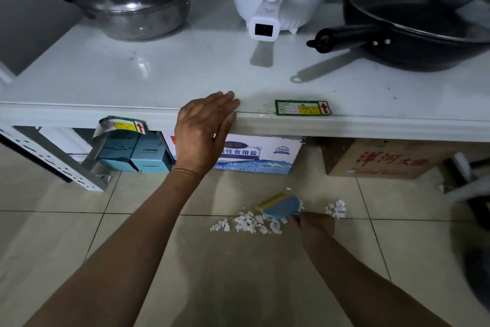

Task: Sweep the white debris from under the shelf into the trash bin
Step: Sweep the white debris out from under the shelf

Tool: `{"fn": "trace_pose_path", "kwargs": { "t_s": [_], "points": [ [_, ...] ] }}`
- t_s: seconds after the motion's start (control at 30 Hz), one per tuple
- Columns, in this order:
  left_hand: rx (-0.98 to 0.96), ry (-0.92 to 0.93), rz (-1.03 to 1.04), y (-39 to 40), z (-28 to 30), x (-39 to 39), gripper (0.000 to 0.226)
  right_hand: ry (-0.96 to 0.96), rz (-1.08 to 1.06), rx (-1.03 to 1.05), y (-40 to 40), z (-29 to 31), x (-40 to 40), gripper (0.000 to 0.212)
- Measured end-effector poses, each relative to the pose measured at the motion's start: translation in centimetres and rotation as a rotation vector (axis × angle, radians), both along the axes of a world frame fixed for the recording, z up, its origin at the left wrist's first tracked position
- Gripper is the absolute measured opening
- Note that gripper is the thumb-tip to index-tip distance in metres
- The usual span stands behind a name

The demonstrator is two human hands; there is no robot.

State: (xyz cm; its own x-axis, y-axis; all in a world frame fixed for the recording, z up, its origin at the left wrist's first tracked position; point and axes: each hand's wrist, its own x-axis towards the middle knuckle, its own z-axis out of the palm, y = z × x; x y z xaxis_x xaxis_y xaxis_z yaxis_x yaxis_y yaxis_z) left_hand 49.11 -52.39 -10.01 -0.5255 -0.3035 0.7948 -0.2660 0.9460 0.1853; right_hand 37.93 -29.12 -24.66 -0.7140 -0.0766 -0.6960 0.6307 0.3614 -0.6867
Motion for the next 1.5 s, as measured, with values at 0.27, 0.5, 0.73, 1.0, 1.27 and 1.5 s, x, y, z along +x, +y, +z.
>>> {"fn": "trace_pose_path", "kwargs": {
  "t_s": [0.27, 0.5, 0.73, 1.0, 1.27, 1.5],
  "points": [
    [-0.017, 0.002, 0.003, -0.1, -0.1, 0.0, 0.025, 0.313, 0.508, 0.142, -6.9, -1.9, 6.6, 0.019],
    [-0.007, -0.012, -0.009, -0.1, -0.1, 0.1, 0.026, 0.493, 0.722, 0.287, -7.9, -3.5, 7.5, 0.016],
    [0.038, -0.053, 0.011, 0.3, 0.2, 0.2, 0.028, 0.46, 0.563, 0.482, -2.6, -3.6, -0.1, 0.025],
    [0.093, -0.125, 0.01, 0.7, 0.9, 0.6, 0.029, 0.37, 0.377, 0.568, 4.0, -1.2, -4.9, 0.04],
    [0.128, -0.194, 0.017, 1.4, 1.7, 0.6, 0.03, 0.313, 0.352, 0.412, 3.0, 0.1, -5.3, 0.03],
    [0.166, -0.227, -0.162, 4.9, 2.6, -1.7, 0.035, 0.304, 0.302, 0.232, -1.3, -0.5, -5.8, 0.034]
  ]
}}
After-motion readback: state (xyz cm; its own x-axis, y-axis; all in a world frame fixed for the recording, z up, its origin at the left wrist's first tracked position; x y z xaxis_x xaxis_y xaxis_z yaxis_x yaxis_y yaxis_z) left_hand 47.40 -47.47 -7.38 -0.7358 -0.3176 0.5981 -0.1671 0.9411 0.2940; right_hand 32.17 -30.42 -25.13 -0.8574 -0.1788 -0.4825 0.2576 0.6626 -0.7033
